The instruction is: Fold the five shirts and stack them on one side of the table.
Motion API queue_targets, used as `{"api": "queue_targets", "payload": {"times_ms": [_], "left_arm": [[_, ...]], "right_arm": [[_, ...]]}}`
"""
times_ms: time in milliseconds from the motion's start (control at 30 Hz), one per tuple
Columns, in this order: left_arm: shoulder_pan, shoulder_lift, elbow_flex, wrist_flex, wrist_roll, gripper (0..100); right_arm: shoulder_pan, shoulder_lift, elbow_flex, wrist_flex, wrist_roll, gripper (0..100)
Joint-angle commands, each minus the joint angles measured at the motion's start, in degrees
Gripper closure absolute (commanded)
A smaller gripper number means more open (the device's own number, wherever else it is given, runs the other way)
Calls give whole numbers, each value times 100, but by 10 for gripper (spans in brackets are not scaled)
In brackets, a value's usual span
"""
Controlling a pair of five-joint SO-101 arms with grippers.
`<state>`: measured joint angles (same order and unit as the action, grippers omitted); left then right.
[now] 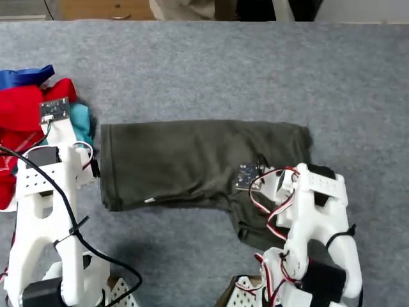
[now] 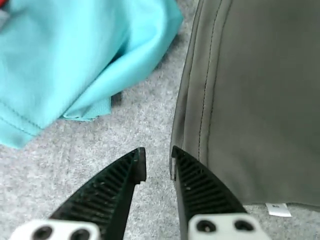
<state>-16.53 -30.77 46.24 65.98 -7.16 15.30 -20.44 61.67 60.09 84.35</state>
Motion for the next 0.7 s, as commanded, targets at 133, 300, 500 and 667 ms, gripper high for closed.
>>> {"api": "queue_targets", "payload": {"times_ms": [133,300,500,667], "left_arm": [[-62,-180,79,-62,-53,904],[-62,-180,79,-62,-53,904],[-62,-180,79,-35,-53,904],[-62,-180,79,-26,-53,904]], "right_arm": [[66,-1209,-22,615,70,958],[57,-2114,-13,1204,62,768],[22,-3046,189,1943,413,801],[13,-3292,1200,1565,651,802]]}}
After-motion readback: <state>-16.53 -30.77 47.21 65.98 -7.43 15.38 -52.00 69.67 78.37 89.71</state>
